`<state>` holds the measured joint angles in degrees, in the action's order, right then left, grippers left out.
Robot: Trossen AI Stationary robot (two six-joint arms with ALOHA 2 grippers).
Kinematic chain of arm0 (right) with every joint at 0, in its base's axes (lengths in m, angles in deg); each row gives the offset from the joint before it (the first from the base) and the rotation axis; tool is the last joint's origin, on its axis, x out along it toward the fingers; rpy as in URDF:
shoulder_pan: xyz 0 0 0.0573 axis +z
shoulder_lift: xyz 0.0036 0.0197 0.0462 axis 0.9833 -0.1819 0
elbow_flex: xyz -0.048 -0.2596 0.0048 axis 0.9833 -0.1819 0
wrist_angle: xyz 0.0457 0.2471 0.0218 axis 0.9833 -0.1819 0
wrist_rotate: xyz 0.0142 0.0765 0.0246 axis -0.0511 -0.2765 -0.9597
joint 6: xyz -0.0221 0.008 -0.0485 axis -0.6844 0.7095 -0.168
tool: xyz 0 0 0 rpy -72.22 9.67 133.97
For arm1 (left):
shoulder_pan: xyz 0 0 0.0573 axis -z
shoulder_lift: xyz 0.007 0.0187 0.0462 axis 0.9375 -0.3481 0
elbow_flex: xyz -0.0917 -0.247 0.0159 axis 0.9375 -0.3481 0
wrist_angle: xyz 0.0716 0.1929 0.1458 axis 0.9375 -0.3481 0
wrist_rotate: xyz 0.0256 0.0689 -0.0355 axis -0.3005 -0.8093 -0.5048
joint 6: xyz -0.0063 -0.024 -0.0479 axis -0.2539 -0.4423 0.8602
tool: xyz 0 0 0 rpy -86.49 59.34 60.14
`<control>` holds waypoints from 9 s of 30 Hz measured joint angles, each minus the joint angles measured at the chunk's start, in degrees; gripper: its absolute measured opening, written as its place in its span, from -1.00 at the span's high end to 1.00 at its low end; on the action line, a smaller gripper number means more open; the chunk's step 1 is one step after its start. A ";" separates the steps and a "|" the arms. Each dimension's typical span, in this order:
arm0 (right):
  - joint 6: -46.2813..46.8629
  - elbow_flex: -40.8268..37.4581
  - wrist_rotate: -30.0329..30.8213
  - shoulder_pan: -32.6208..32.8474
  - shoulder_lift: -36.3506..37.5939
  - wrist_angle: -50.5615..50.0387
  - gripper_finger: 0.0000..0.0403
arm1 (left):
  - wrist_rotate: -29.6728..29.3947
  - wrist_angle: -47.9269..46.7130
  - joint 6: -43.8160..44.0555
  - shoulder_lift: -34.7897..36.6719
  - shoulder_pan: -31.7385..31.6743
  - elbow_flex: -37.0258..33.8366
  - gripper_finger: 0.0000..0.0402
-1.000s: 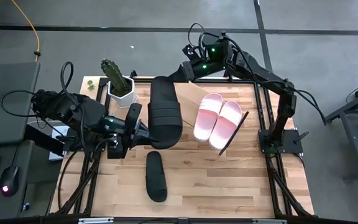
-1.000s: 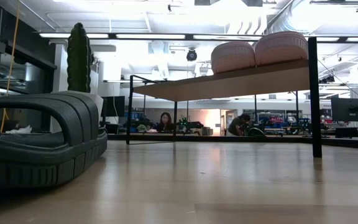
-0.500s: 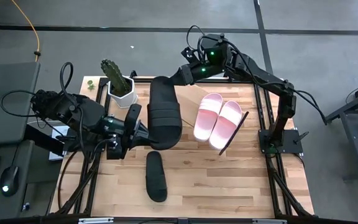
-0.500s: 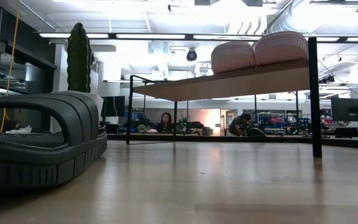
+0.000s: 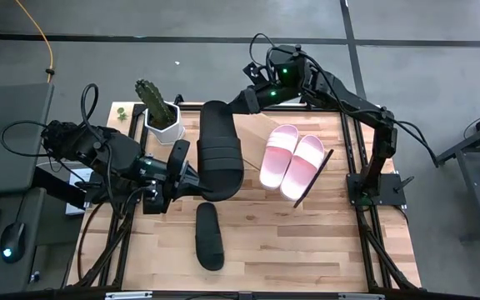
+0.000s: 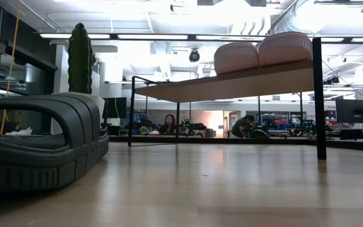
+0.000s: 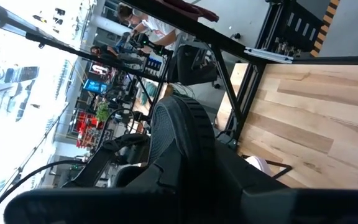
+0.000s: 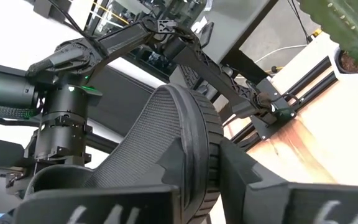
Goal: Pick and place slides into the shelf
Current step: Put the right black slipper on the shelf
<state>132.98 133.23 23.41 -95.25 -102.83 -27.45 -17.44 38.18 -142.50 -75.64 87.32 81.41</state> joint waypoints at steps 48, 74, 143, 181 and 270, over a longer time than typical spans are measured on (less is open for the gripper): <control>-4.43 0.00 -2.51 -4.60 0.00 -2.11 0.85 | -0.55 0.04 10.84 0.00 -0.15 0.00 0.64; -7.55 -0.04 -2.18 -7.50 0.00 -2.94 0.85 | -1.60 0.09 31.23 0.07 0.15 0.04 0.30; -9.02 0.00 31.60 -5.14 19.21 -30.13 0.85 | -0.94 -2.10 40.63 0.02 -0.04 0.02 0.14; -12.68 0.00 9.11 -30.15 26.74 -22.93 0.88 | -2.35 4.48 41.66 -4.07 -0.04 0.00 0.14; -16.25 -0.02 -1.10 -37.20 35.32 -36.32 0.86 | -6.49 2.75 45.00 -4.00 -0.11 0.00 0.14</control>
<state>116.74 133.22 22.31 -132.44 -67.51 -63.77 -23.93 40.93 -97.49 -79.64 87.21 81.41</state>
